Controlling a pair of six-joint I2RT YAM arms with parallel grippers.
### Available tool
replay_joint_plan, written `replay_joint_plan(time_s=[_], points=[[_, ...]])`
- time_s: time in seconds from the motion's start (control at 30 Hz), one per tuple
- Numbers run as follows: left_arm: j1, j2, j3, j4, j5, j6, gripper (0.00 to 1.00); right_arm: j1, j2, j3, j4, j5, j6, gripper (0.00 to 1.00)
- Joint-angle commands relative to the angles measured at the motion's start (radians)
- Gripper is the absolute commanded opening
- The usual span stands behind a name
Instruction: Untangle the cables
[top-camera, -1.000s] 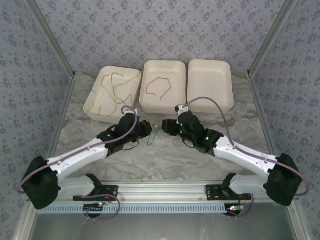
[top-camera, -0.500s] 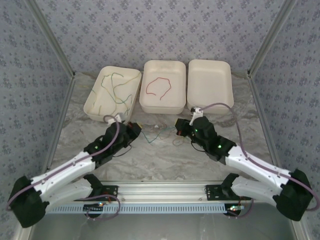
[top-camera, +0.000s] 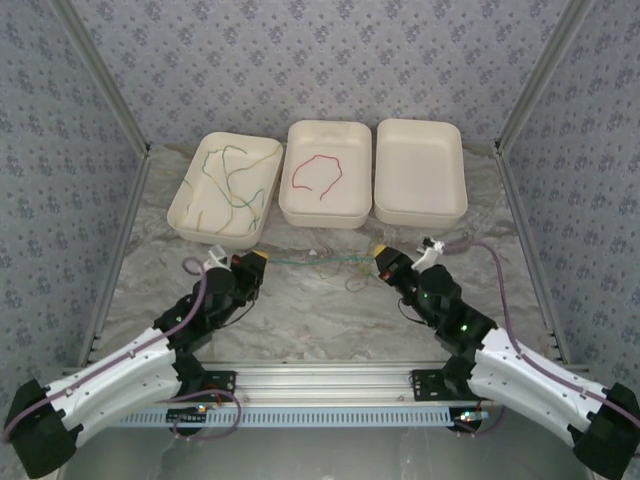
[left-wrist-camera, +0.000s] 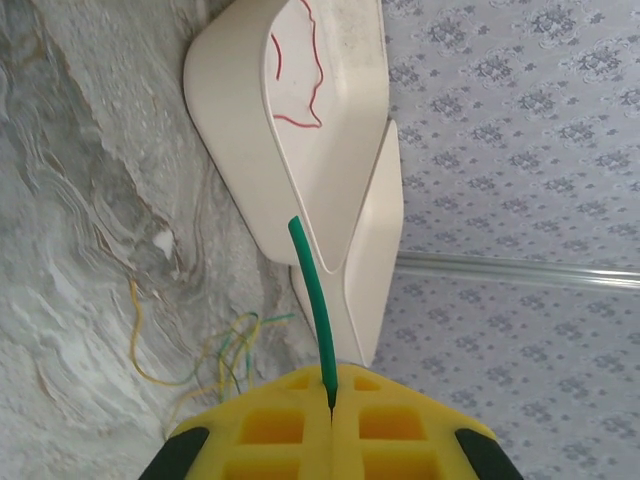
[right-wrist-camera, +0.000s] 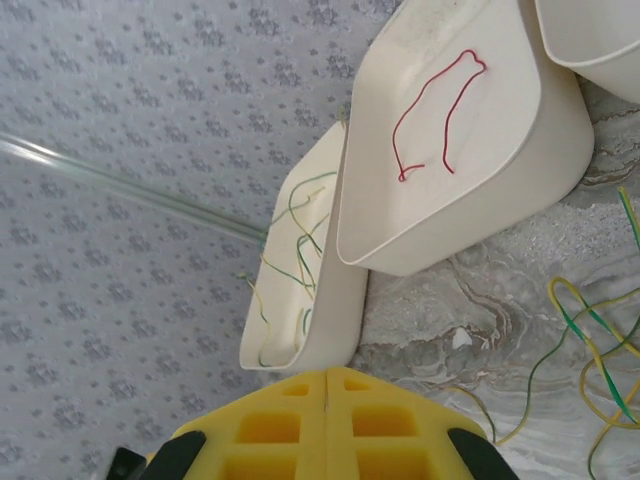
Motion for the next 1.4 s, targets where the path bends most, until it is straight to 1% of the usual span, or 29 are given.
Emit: replay_joint_plan(time_s=[0.0,0.17,0.27,0.37,0.43,0.57,0.63,0.77,0.8,0.83,0.87,0.9,0.93,0.97,1.0,1.03,1.1,1.17,1.23,1.3,1.37], points=[[-0.008,-0.015,-0.02,-0.077,-0.149,-0.122,0.0,-0.025,-0.07,-0.026,0.07,0.216,0.163,0.0],[-0.062,-0.023,-0.005,-0.194,-0.21,-0.21,0.0,-0.052,-0.125,-0.017,0.075,0.279,0.212,0.0],[-0.083,-0.018,-0.009,-0.198,-0.233,-0.232,0.0,-0.084,-0.128,-0.008,0.103,0.275,0.23,0.0],[-0.092,-0.004,0.005,-0.212,-0.236,-0.235,0.0,-0.116,-0.12,0.013,0.103,0.242,0.232,0.0],[-0.097,0.007,0.018,-0.214,-0.237,-0.234,0.0,-0.141,-0.105,0.047,0.062,0.195,0.225,0.0],[-0.103,0.062,0.032,-0.142,-0.223,-0.232,0.0,-0.153,-0.055,0.099,0.001,0.119,0.197,0.0],[-0.105,0.099,0.051,-0.118,-0.206,-0.236,0.0,-0.153,-0.043,0.122,-0.024,0.109,0.175,0.0],[-0.117,0.142,0.1,-0.168,-0.195,-0.247,0.0,-0.2,-0.039,0.206,-0.102,0.079,0.087,0.0],[-0.118,0.145,0.098,-0.17,-0.19,-0.247,0.07,-0.223,-0.029,0.242,-0.124,0.056,0.054,0.0],[-0.118,0.145,0.097,-0.171,-0.188,-0.246,0.21,-0.243,-0.02,0.272,-0.136,0.034,0.023,0.0],[-0.117,0.147,0.096,-0.175,-0.184,-0.241,0.44,-0.267,-0.003,0.313,-0.156,-0.001,-0.012,0.0],[-0.117,0.146,0.095,-0.175,-0.182,-0.231,0.65,-0.287,0.017,0.354,-0.193,-0.033,-0.041,0.0],[-0.117,0.142,0.096,-0.173,-0.179,-0.214,0.78,-0.302,0.031,0.387,-0.218,-0.052,-0.063,0.0],[-0.116,0.132,0.1,-0.175,-0.175,-0.187,0.87,-0.32,0.044,0.406,-0.227,-0.066,-0.08,0.0],[-0.115,0.12,0.106,-0.187,-0.173,-0.162,0.91,-0.34,0.054,0.423,-0.234,-0.089,-0.093,0.0],[-0.114,0.107,0.113,-0.195,-0.17,-0.14,0.92,-0.362,0.067,0.443,-0.247,-0.112,-0.121,0.0],[-0.11,0.083,0.14,-0.222,-0.153,-0.068,0.91,-0.435,0.108,0.504,-0.271,-0.158,-0.159,0.0],[-0.109,0.063,0.196,-0.317,-0.14,-0.021,0.91,-0.489,0.153,0.582,-0.319,-0.17,-0.219,0.0],[-0.109,0.046,0.236,-0.372,-0.137,0.044,0.91,-0.532,0.179,0.623,-0.343,-0.144,-0.261,0.0],[-0.109,0.037,0.257,-0.365,-0.121,0.113,0.89,-0.579,0.187,0.601,-0.281,-0.117,-0.274,0.0],[-0.109,0.05,0.282,-0.358,-0.094,0.161,0.88,-0.63,0.201,0.57,-0.229,-0.103,-0.25,0.0]])
